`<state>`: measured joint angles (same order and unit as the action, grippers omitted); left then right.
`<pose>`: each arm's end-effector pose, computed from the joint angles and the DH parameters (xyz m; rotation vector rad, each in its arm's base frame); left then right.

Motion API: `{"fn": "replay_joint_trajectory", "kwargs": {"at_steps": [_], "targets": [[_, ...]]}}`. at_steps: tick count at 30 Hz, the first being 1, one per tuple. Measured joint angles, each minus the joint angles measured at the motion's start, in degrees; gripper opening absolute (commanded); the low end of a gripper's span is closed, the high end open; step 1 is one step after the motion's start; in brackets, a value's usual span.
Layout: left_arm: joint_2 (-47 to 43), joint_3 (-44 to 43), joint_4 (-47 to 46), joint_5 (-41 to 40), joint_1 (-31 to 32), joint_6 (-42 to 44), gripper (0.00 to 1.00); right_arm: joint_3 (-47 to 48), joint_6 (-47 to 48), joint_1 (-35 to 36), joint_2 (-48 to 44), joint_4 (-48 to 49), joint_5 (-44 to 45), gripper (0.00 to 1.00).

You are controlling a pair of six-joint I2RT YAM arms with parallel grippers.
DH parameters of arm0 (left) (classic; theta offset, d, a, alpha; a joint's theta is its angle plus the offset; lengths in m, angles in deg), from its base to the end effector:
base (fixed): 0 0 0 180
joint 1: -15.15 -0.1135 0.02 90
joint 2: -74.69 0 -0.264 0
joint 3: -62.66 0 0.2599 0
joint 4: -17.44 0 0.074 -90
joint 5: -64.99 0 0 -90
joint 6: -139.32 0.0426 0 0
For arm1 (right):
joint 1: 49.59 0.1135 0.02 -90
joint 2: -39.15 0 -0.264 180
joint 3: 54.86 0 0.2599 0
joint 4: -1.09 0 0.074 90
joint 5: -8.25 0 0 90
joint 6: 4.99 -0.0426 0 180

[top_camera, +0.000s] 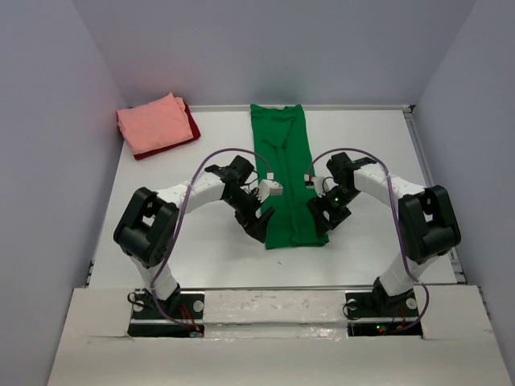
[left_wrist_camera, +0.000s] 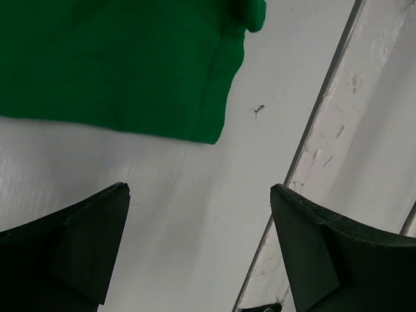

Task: Fold and stack the t-shirts
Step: Grab the bottom of the folded rectangular tshirt with both arms

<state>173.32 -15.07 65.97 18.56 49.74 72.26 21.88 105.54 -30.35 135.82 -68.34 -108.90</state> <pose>0.2626 -0.2168 0.1836 1.4480 2.2371 -1.1057 0.2733 0.1160 0.1752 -1.0372 2.8556 0.7334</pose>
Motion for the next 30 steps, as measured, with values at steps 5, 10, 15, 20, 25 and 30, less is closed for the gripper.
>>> {"fn": "replay_joint_trajectory", "kwargs": {"at_steps": [5,10,15,20,25,30], "targets": [[0.4,-1.1,-2.7,-2.6,0.3,-3.5,0.99,0.0,0.0,0.0,0.0,-0.4,-0.8,0.78],[2.3,-4.1,-3.3,-6.5,0.3,-5.4,0.99,0.0,0.0,0.0,0.0,-0.5,-1.0,0.79],[4.0,-4.9,-3.0,-11.1,0.3,-6.4,0.99,0.0,0.0,0.0,0.0,-0.5,-1.1,0.79],[4.7,-5.7,-2.0,-13.3,0.2,-6.5,0.99,0.9,0.0,0.0,0.8,-0.9,-1.5,0.79],[4.7,-6.3,-1.7,-12.2,0.2,-5.4,0.99,1.5,0.0,0.0,1.6,-1.1,-2.0,0.79],[4.7,-6.3,-0.8,-8.0,0.2,-3.8,0.99,1.5,0.0,0.0,1.9,-1.4,-2.3,0.8]]}}
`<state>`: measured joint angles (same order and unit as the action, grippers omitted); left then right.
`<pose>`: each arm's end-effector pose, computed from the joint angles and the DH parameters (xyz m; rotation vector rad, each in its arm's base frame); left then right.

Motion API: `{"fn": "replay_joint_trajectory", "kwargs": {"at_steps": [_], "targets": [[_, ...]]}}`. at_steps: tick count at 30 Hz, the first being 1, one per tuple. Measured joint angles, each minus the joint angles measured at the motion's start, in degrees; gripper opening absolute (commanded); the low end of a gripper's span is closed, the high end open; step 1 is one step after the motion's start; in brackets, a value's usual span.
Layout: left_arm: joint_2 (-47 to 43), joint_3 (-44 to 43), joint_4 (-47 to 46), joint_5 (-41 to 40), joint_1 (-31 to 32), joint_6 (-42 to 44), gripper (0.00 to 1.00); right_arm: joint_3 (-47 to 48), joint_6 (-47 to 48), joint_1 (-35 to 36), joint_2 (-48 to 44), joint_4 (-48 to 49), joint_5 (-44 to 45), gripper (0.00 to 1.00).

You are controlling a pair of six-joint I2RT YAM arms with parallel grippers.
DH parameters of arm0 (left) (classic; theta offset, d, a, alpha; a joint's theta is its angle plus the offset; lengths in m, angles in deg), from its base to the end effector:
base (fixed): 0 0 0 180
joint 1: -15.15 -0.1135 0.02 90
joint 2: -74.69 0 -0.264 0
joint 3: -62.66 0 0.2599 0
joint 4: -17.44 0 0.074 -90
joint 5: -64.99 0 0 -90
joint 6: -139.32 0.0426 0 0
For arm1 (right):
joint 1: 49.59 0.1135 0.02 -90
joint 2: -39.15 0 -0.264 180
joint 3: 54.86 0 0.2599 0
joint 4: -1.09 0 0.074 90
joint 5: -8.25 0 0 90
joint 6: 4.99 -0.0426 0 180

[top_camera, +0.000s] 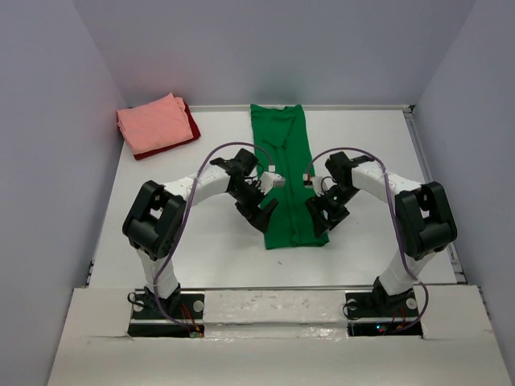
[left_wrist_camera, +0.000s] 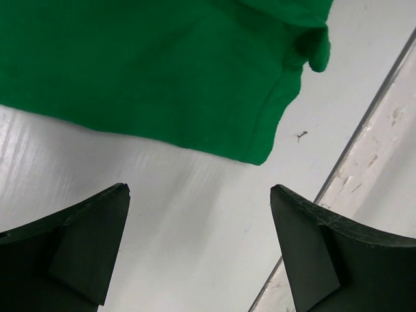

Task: Fold and stack the t-shirts
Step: Grab the bottom of the folded rectangular tshirt with both arms

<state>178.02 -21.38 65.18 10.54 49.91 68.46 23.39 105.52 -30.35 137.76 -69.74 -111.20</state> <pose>0.2887 -0.2305 0.1845 1.3729 2.3144 -0.9270 0.2772 0.1189 0.1730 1.0204 -2.8470 -0.7951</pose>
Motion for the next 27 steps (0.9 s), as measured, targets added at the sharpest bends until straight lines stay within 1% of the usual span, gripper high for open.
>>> {"fn": "replay_joint_trajectory", "kwargs": {"at_steps": [6,15,20,23,25,26,27], "targets": [[0.8,0.0,1.3,4.9,-1.2,1.3,0.99,1.1,0.0,0.0,0.5,-0.5,0.0,0.8],[1.2,0.1,1.6,6.3,-3.7,1.4,0.99,1.5,0.0,0.0,0.5,-0.6,0.0,0.8],[1.2,1.0,1.5,6.5,-3.8,1.4,0.99,1.5,0.0,0.0,0.5,-0.6,0.0,0.8],[0.8,1.7,1.4,7.7,-4.3,1.6,0.99,1.5,0.0,0.0,0.5,-0.6,0.1,0.83],[-0.2,2.1,1.5,9.2,-5.2,1.8,0.99,1.5,0.0,0.0,0.5,-0.6,0.1,0.88],[-0.7,2.4,1.5,10.0,-6.0,1.9,0.99,1.5,-0.1,0.0,0.5,-0.5,0.1,0.94],[-1.7,2.8,1.5,11.1,-7.3,2.1,0.99,1.5,-0.2,0.0,0.4,-0.5,0.1,0.96]]}}
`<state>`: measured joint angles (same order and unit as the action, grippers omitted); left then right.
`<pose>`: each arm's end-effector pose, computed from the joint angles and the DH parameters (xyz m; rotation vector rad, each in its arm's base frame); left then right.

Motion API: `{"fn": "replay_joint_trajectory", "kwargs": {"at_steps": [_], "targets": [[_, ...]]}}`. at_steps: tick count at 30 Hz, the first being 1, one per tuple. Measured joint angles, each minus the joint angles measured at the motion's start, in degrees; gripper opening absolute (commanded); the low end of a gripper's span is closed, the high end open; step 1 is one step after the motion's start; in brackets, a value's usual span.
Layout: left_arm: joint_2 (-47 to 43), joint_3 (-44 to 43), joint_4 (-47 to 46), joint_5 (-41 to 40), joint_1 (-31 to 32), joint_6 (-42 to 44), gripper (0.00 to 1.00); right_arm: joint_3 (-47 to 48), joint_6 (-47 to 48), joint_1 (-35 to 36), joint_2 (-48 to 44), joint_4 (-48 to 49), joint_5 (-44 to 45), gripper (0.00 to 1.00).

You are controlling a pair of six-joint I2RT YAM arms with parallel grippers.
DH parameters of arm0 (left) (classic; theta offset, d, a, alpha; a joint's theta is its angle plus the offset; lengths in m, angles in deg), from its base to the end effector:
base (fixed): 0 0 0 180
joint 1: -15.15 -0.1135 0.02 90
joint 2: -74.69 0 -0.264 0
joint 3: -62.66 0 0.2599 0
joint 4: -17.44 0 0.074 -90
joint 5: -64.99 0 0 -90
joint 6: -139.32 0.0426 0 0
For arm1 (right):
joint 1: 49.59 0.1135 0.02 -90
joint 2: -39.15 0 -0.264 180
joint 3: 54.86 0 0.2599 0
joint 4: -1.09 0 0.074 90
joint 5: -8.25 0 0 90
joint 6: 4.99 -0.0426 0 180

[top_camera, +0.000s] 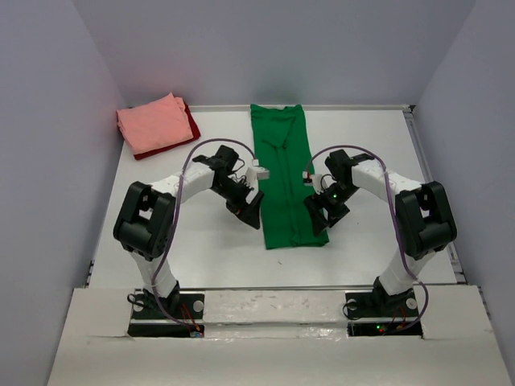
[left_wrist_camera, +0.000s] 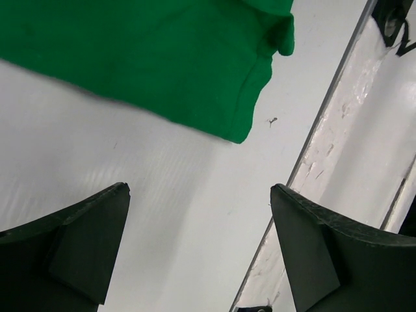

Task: Fold and stack the t-shirts
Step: Grab the bottom of the folded rectangular tshirt with both arms

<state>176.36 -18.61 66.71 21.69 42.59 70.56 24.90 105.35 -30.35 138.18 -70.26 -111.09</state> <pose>0.2989 -0.1901 0.1847 1.2597 2.2946 -1.1503 0.2816 0.1204 0.1773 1.0231 -2.8560 -0.7943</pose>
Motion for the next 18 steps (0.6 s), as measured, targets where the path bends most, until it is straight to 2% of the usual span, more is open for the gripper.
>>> {"fn": "replay_joint_trajectory", "kwargs": {"at_steps": [5,8,12,18], "targets": [[-2.8,2.1,0.8,5.7,-7.7,2.5,0.99,0.0,-0.3,0.0,-0.9,0.1,0.5,0.98],[-2.4,2.4,2.2,7.6,-10.2,4.3,0.99,0.0,-0.5,0.0,-2.0,0.1,0.9,0.98],[-1.3,2.4,3.1,10.2,-9.0,5.6,0.99,0.0,-0.7,0.0,-2.3,0.2,1.1,0.99],[0.6,2.4,3.5,12.0,-4.9,6.9,0.9,-0.2,-0.9,0.0,-2.0,0.2,0.7,0.99]]}}
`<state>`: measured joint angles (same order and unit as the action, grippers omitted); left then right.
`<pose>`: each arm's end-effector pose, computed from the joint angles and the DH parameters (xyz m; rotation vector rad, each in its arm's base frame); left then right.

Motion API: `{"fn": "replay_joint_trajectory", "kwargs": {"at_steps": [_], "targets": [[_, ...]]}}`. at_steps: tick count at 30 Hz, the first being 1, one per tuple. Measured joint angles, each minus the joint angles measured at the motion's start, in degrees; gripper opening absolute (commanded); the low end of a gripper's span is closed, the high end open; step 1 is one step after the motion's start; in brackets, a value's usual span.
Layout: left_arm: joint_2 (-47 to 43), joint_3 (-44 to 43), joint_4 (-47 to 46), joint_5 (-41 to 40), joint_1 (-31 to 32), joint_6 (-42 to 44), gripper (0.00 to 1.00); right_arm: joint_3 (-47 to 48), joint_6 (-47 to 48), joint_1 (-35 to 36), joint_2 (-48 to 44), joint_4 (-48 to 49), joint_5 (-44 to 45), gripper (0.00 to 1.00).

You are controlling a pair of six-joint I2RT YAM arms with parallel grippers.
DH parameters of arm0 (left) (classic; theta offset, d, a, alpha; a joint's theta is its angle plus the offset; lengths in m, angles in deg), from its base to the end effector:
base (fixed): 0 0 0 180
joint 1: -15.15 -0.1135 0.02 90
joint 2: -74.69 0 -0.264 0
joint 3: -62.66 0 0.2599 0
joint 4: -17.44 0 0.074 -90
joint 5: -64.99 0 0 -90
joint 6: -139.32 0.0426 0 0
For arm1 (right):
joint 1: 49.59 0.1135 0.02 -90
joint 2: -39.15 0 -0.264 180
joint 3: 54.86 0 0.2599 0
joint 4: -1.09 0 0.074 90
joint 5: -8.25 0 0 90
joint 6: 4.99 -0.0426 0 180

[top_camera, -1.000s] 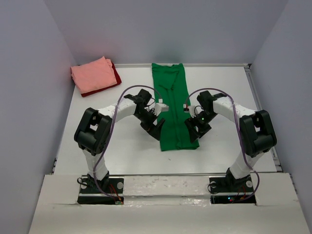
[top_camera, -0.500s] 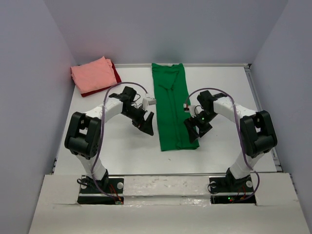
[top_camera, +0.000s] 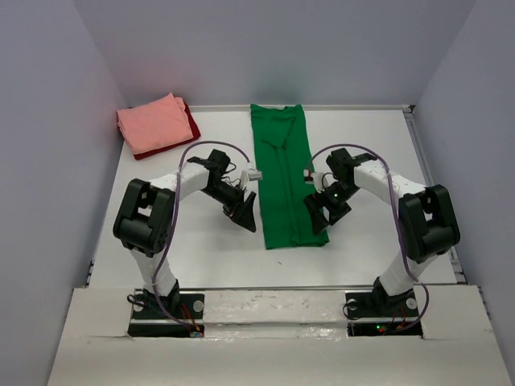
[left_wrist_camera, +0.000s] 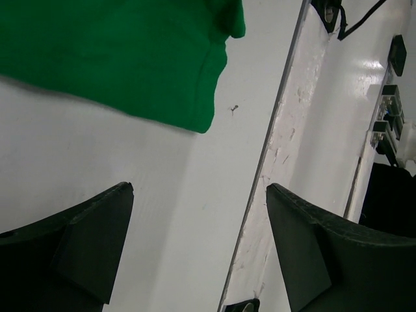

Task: Fold and stack the t-shirts
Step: Grab the bottom of the folded rectangular tshirt with both arms

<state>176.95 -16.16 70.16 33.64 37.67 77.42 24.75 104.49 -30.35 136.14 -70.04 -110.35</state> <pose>0.2978 -0.1629 0.1747 1.2311 2.2018 -1.3972 0.2794 0.1191 0.1865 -1.0102 2.8448 0.7694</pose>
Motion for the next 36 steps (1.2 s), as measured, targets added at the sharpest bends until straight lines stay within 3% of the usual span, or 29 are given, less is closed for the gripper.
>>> {"fn": "replay_joint_trajectory", "kwargs": {"at_steps": [6,12,27,36], "targets": [[2.9,-0.5,0.8,0.7,3.8,0.4,0.76,0.0,-0.2,0.0,2.4,0.2,-2.3,0.99],[5.6,-1.3,-1.0,-1.8,5.7,-1.1,0.76,0.0,-0.2,0.0,5.6,0.2,-5.2,0.99],[4.6,0.6,-9.2,-8.3,13.8,-7.4,0.63,0.0,0.1,0.0,7.6,1.5,-6.9,0.94],[6.0,-0.6,-8.7,-8.3,17.6,-7.5,0.42,0.4,-0.4,-0.9,7.3,1.1,-4.4,0.95]]}}
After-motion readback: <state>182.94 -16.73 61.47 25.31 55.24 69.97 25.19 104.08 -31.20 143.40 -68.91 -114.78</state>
